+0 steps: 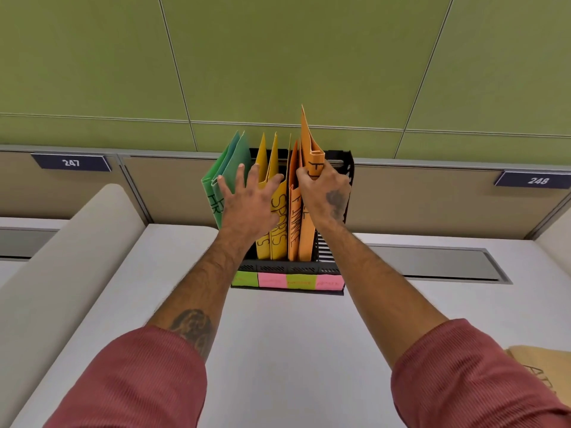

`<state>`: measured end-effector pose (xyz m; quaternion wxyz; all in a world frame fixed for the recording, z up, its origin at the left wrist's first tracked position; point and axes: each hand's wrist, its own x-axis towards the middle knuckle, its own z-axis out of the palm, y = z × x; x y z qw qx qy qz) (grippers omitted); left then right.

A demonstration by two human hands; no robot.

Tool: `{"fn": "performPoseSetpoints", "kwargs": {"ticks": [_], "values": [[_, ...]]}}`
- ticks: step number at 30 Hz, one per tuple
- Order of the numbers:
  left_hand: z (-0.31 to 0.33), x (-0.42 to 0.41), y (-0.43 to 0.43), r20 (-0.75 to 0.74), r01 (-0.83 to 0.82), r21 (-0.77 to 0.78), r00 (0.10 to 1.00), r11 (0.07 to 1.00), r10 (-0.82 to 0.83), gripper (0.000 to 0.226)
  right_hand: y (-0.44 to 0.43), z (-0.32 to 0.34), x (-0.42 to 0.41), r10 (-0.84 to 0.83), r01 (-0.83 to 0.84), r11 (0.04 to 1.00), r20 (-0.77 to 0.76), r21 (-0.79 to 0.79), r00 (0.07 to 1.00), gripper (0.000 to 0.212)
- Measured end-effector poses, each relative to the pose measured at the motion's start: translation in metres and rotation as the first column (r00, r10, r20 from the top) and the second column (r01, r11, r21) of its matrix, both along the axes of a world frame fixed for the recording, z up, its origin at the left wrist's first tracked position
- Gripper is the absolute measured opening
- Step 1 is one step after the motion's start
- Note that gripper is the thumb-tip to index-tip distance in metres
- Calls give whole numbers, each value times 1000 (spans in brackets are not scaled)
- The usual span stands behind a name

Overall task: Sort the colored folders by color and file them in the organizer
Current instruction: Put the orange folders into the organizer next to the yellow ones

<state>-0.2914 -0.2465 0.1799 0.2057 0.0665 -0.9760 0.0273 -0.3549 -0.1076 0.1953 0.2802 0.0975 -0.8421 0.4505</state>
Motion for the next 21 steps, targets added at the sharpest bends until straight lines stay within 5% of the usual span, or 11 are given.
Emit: {"fn": "performPoseSetpoints", "kwargs": {"ticks": [21], "values": [[3,3,1,27,12,42,1000,999,-13,85,1,-26,14,4,-6,1000,308,6,951,77]]}}
